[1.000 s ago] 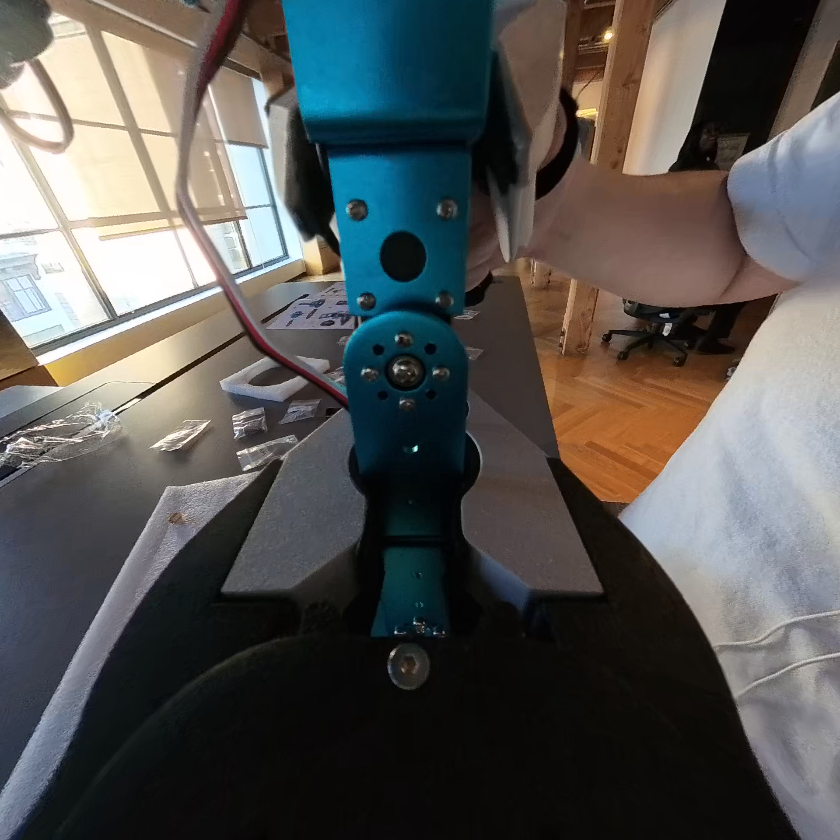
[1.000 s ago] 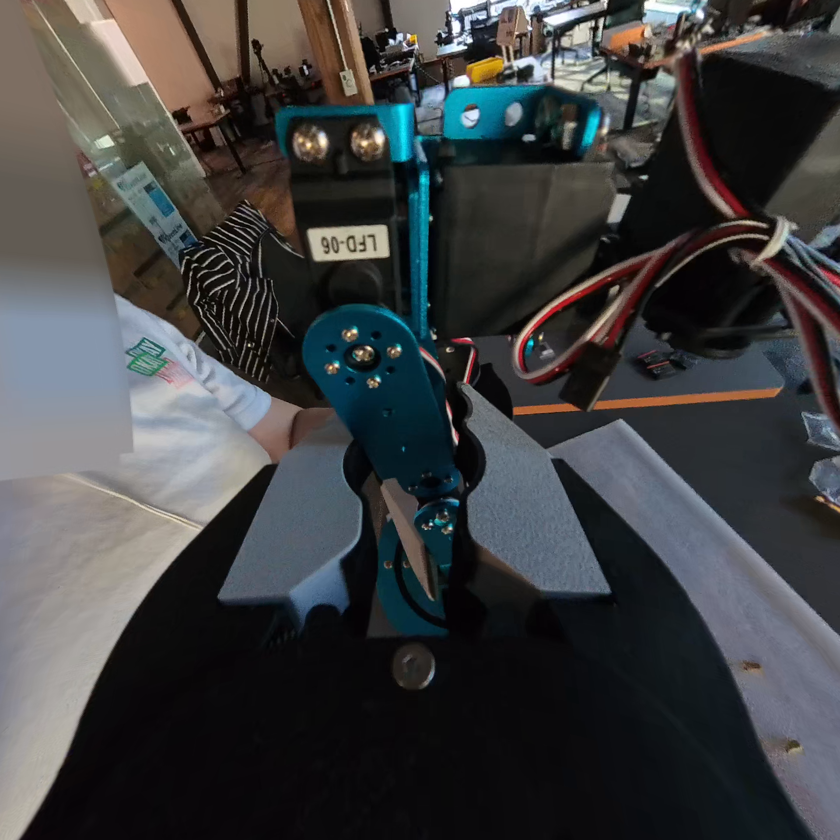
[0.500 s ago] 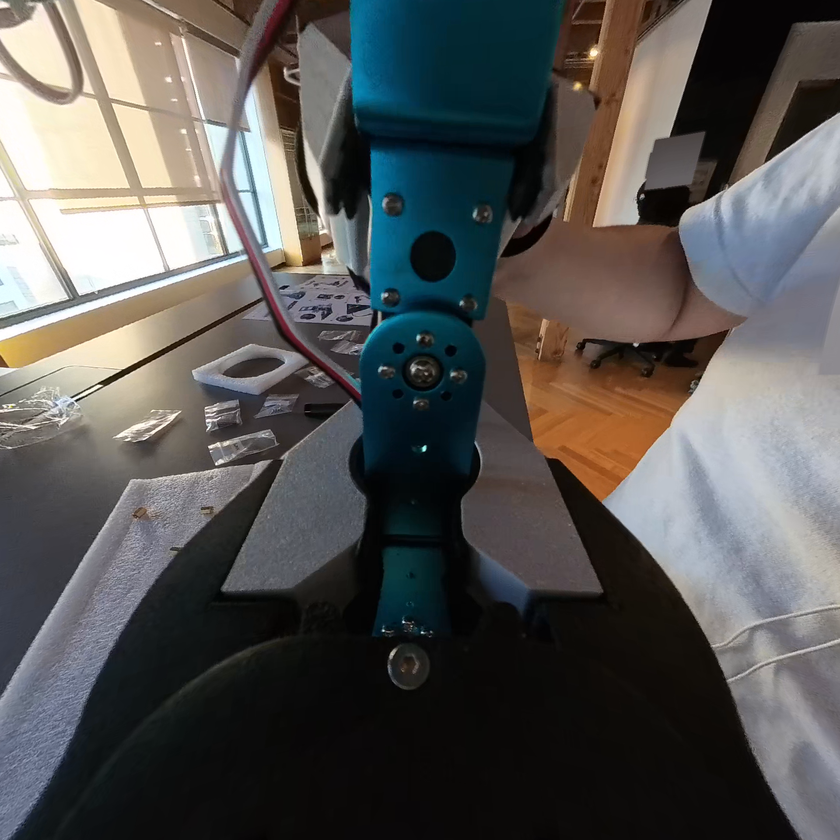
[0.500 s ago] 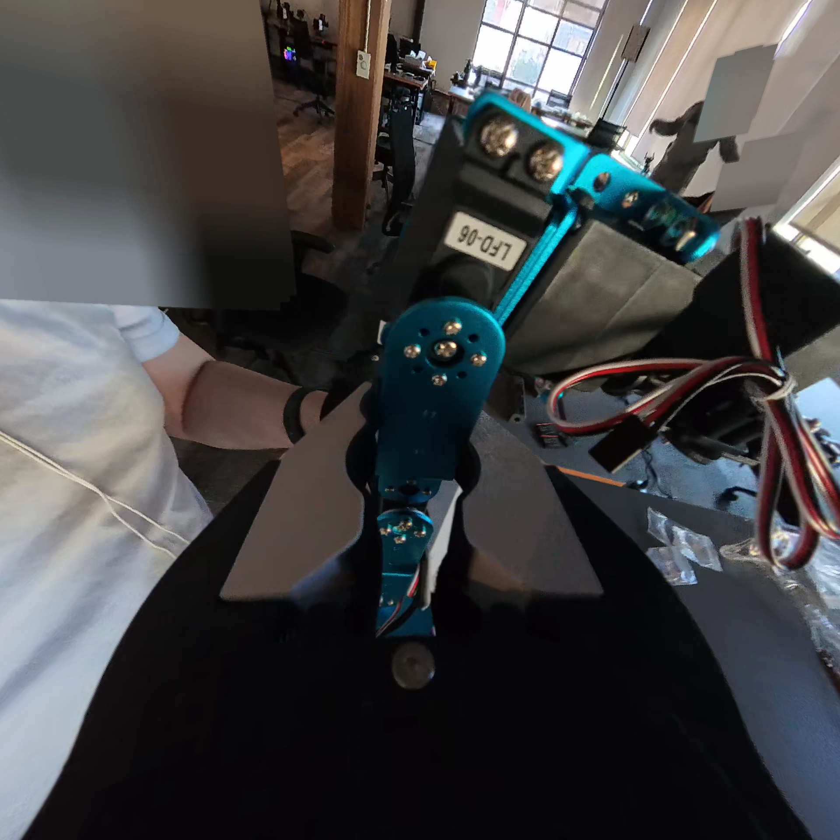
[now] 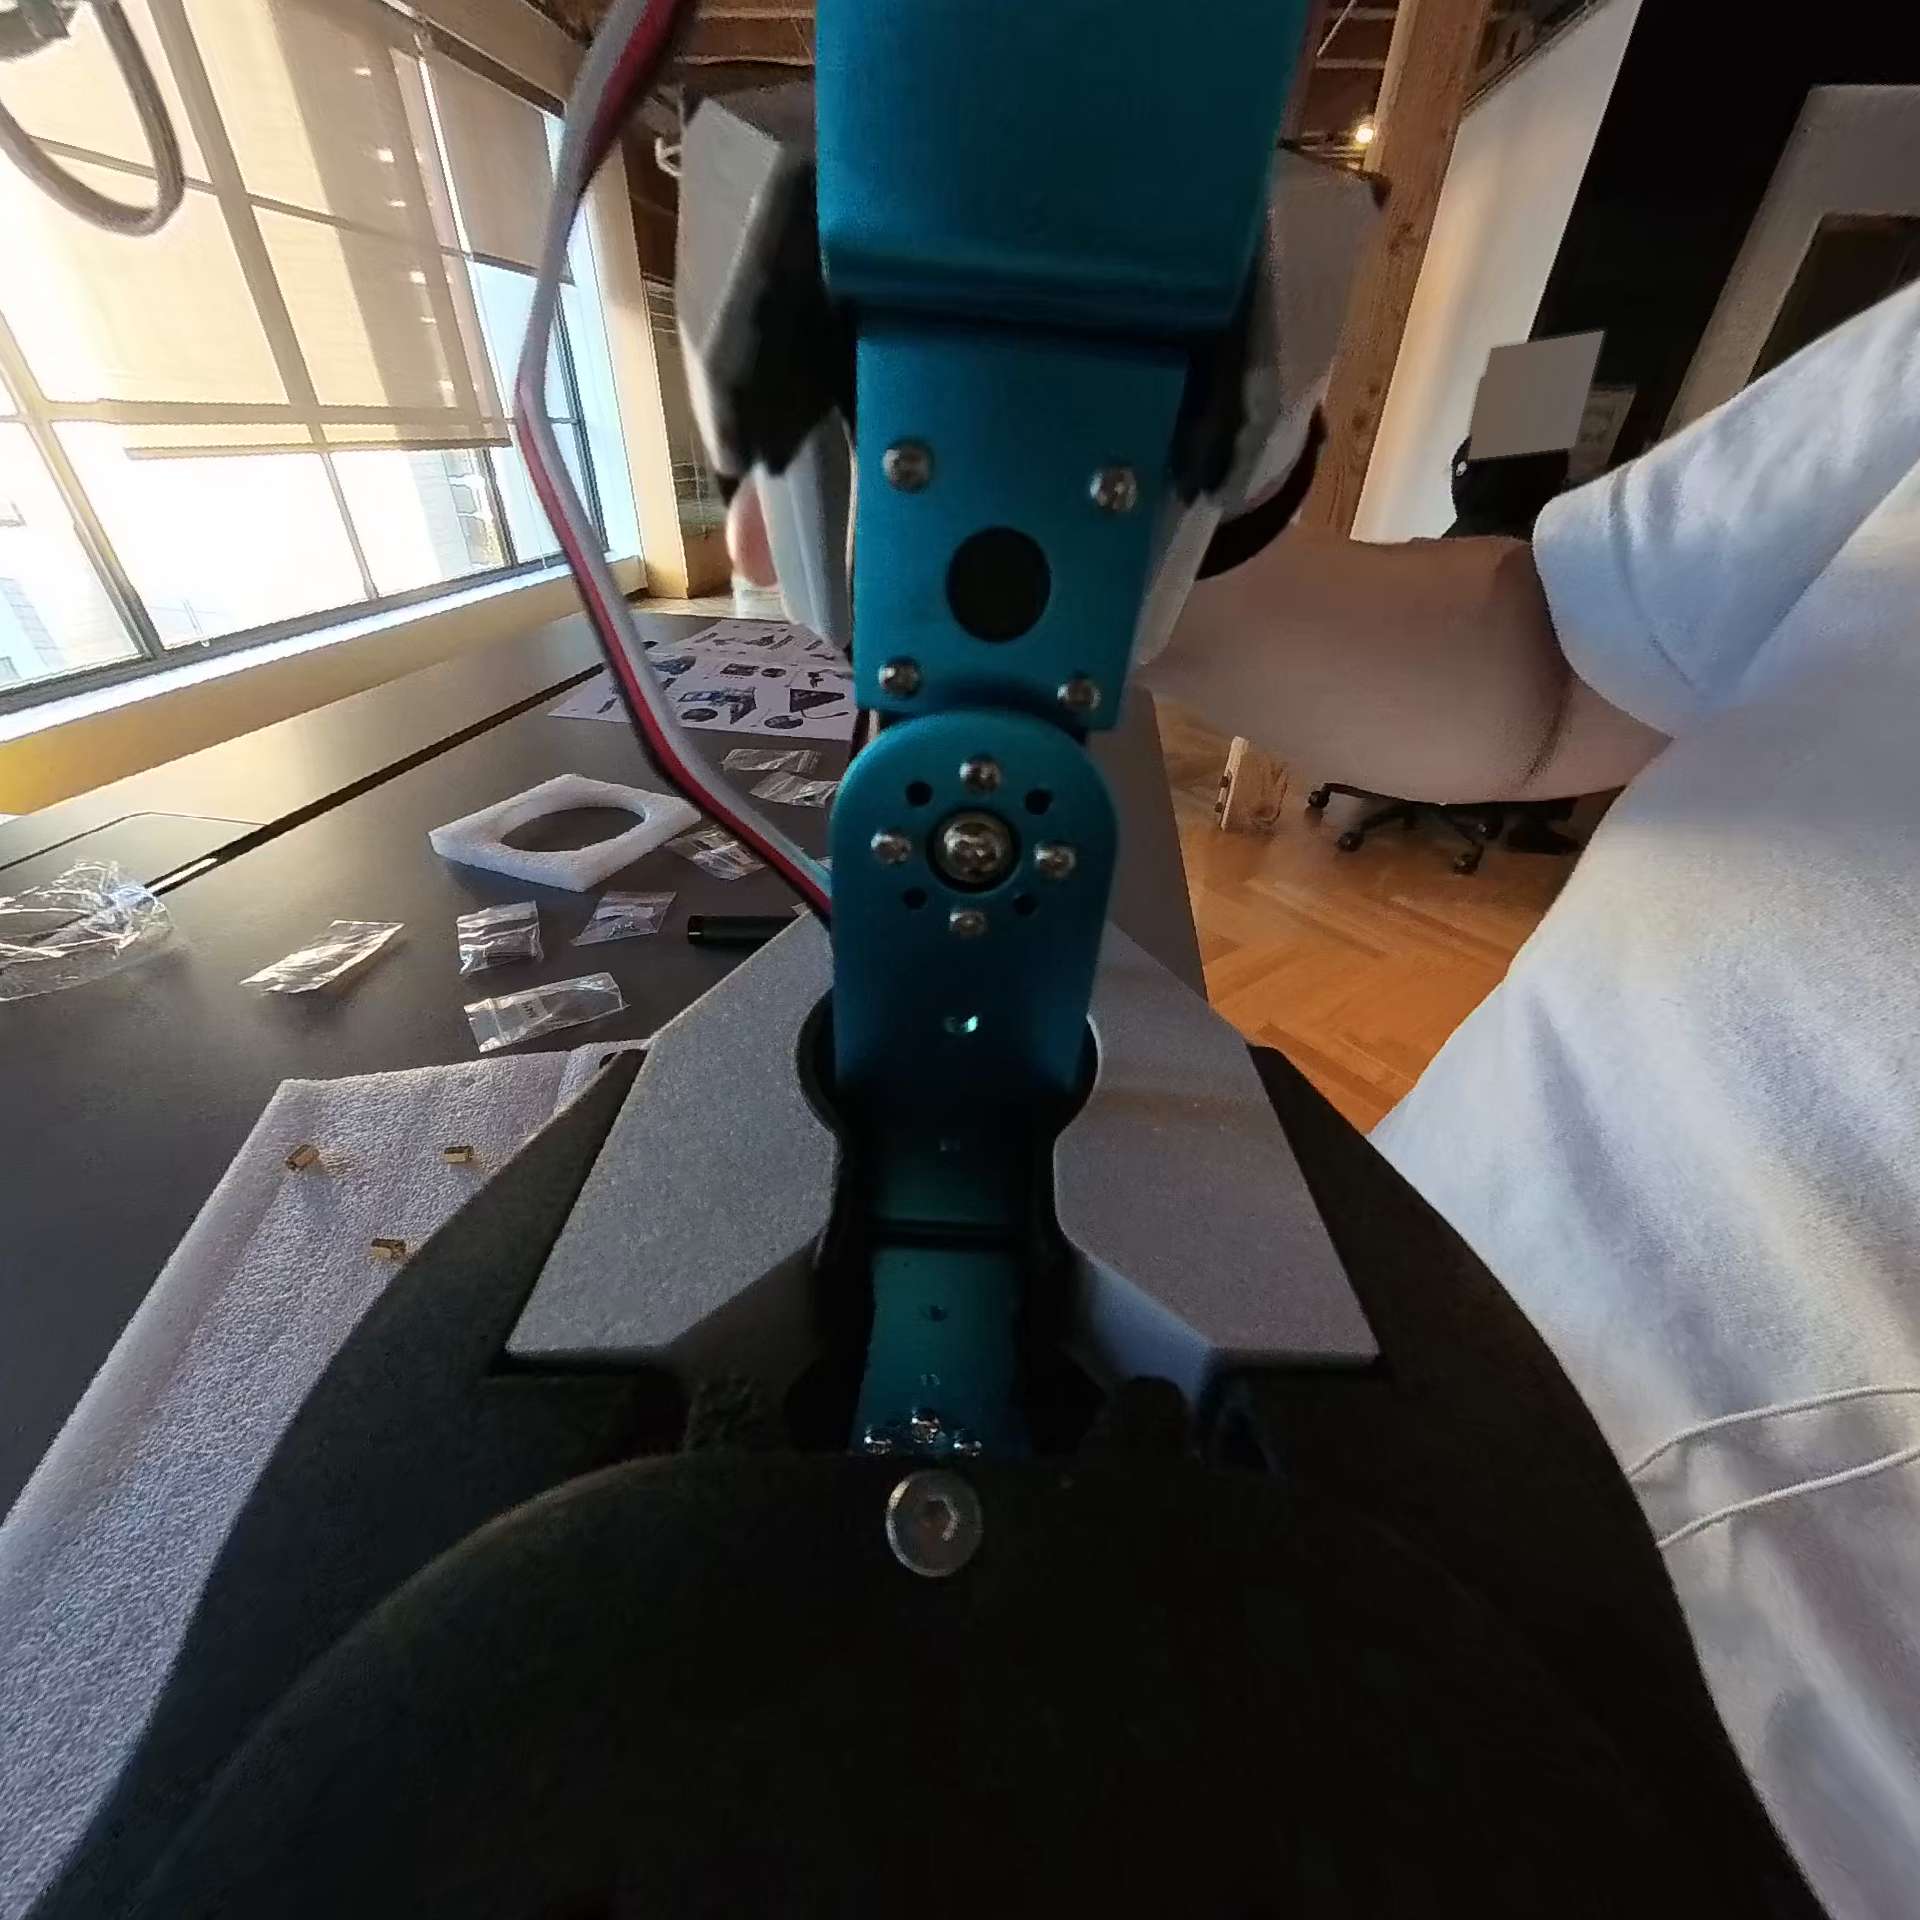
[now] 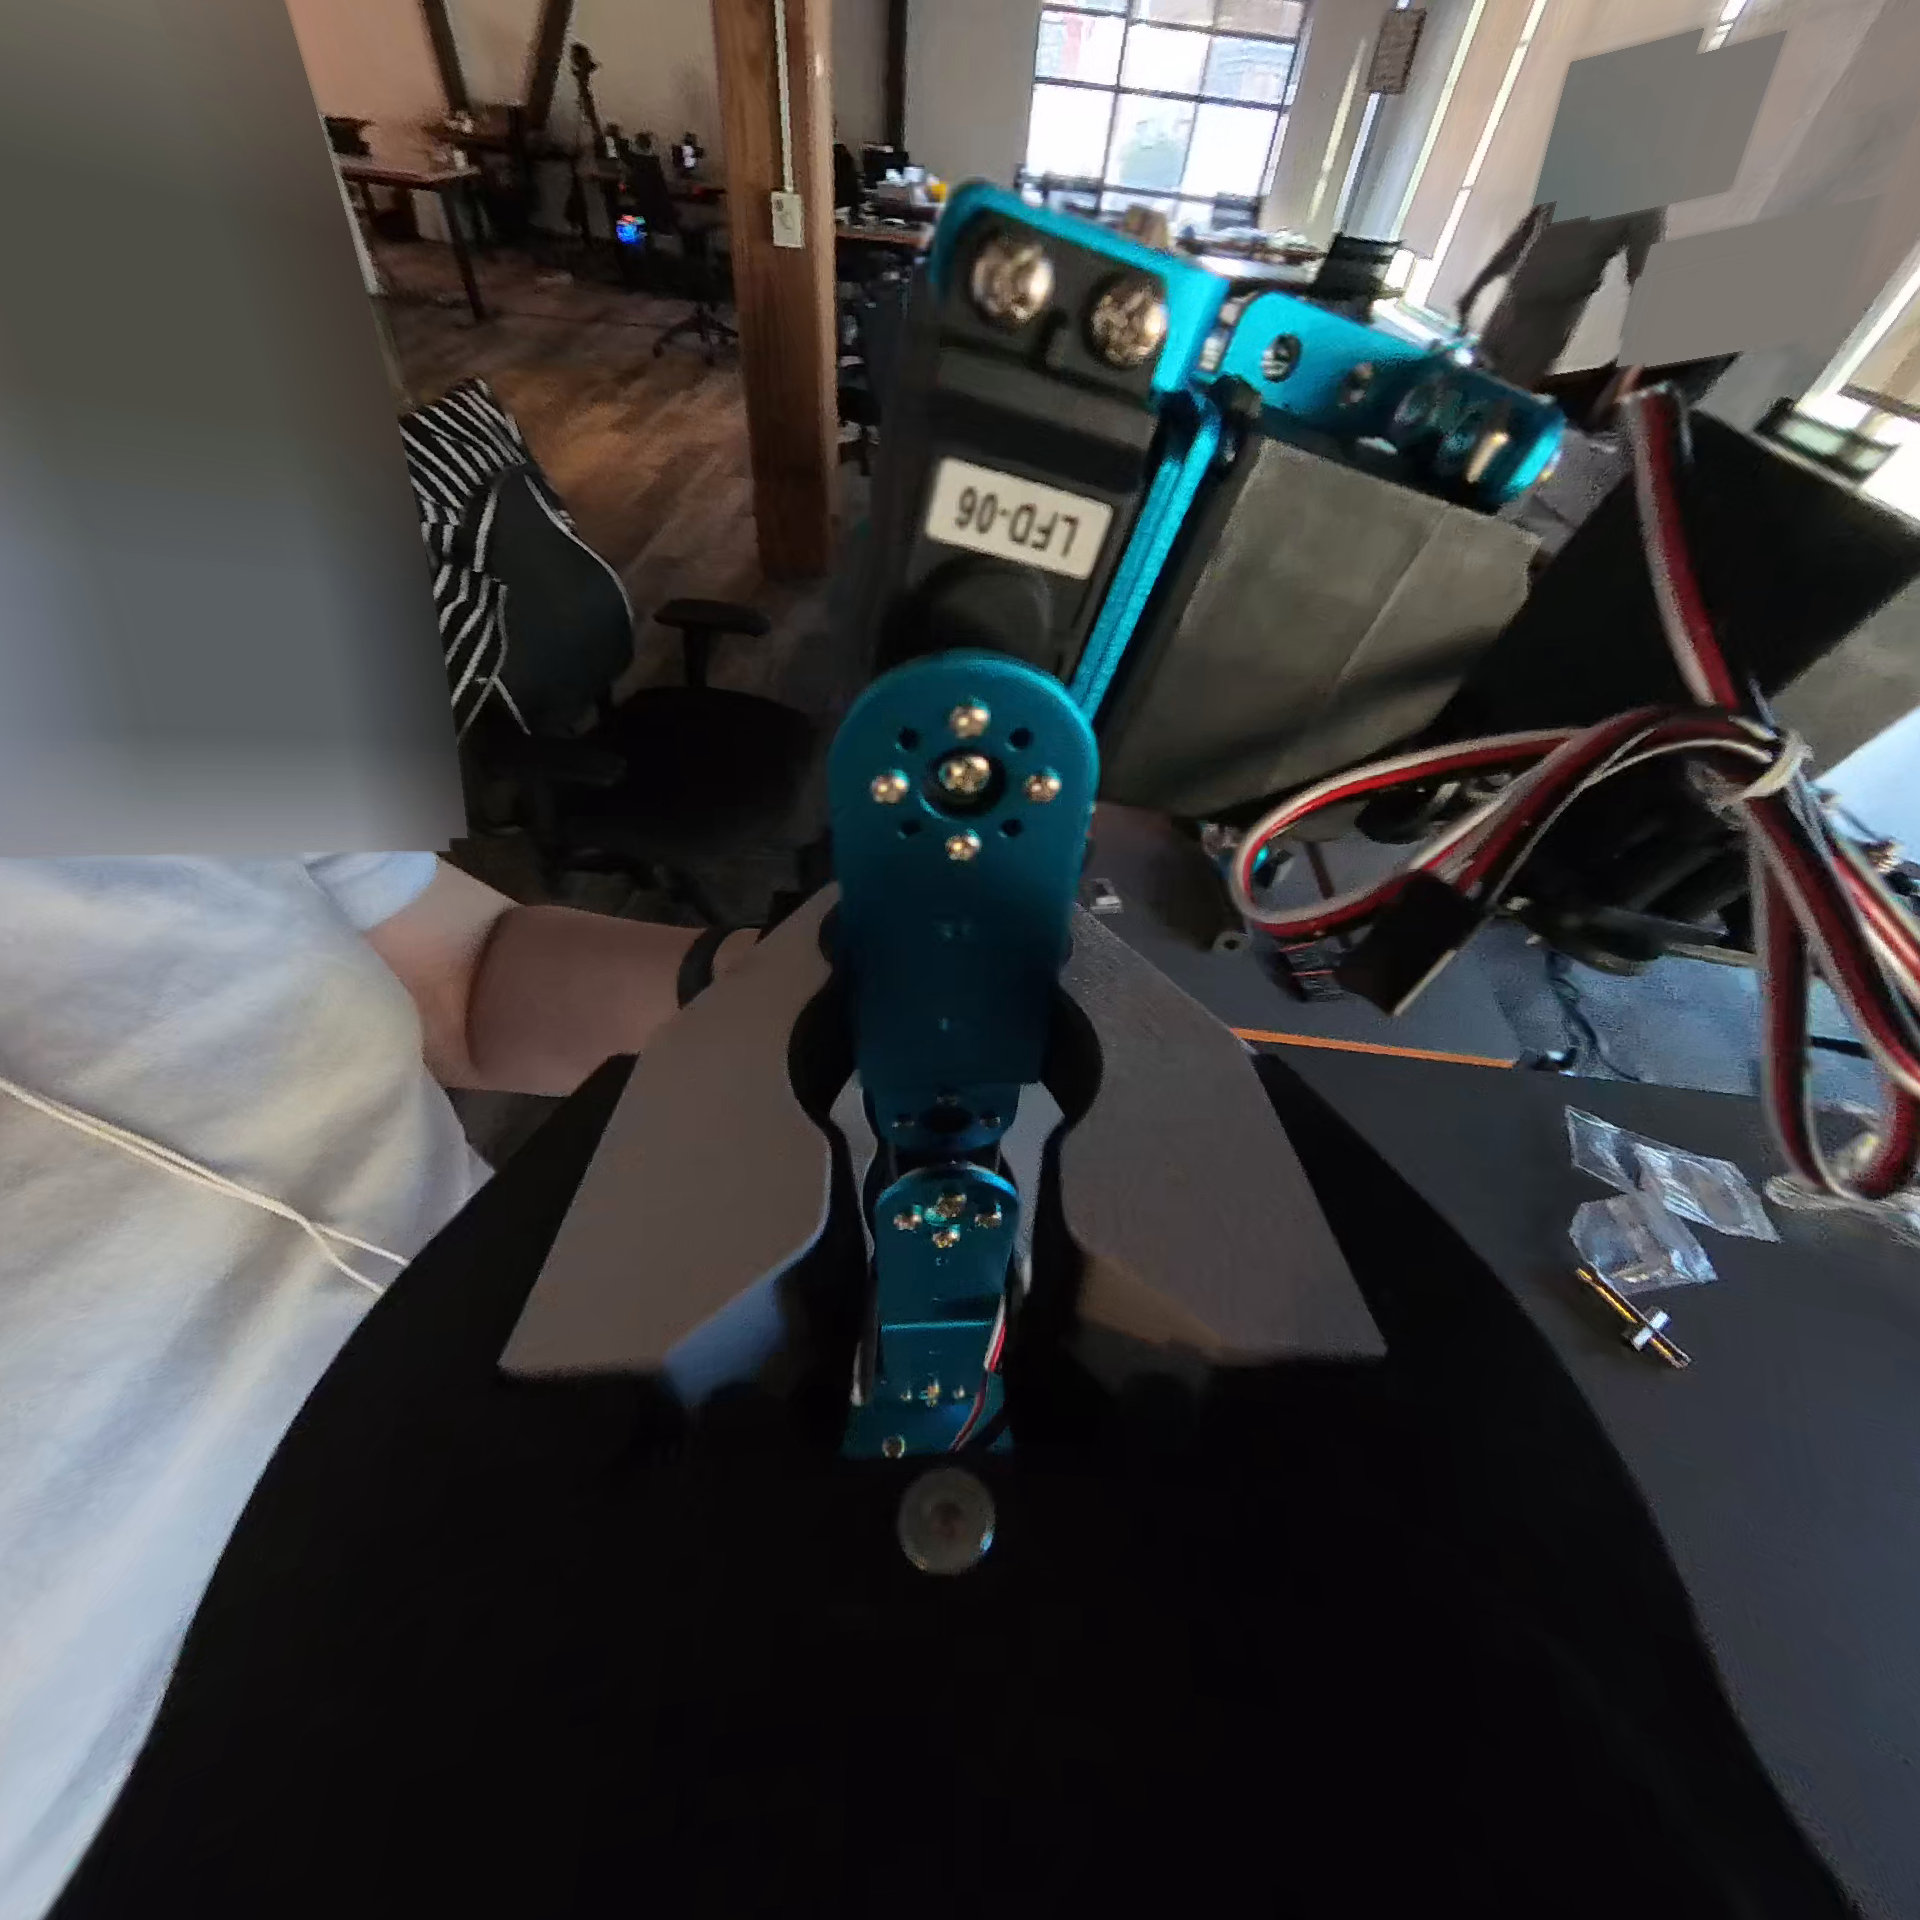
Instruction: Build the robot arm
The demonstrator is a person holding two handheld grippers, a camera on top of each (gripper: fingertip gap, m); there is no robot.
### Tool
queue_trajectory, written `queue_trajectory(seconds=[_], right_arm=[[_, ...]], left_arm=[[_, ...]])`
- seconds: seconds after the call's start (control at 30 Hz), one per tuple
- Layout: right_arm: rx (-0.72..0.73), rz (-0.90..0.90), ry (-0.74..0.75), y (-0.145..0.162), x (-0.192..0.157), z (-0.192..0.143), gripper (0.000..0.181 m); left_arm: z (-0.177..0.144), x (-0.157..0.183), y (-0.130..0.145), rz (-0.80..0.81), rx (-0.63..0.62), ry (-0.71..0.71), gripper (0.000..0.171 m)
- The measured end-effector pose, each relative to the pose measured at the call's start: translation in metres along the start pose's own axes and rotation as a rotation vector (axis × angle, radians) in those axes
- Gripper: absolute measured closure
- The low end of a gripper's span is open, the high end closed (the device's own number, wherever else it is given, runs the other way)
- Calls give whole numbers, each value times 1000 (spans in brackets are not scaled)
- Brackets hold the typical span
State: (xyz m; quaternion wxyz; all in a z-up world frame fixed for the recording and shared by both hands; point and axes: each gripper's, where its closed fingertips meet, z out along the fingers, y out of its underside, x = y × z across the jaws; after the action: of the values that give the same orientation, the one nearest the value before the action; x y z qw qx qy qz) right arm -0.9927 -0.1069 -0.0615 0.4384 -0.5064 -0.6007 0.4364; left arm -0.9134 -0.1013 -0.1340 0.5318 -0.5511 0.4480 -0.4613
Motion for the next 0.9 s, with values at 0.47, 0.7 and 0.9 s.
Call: queue_trajectory(seconds=[0.47, 0.7, 0.9], right_arm=[[44, 196, -37, 2, -5, -5, 153], [29, 345, -67, 3, -7, -4, 152], [33, 422, -61, 3, -7, -4, 151]], left_arm=[[2, 2, 0, 4, 0, -10, 145], [1, 1, 0, 7, 6, -17, 145], [1, 2, 0, 12, 5, -19, 144]])
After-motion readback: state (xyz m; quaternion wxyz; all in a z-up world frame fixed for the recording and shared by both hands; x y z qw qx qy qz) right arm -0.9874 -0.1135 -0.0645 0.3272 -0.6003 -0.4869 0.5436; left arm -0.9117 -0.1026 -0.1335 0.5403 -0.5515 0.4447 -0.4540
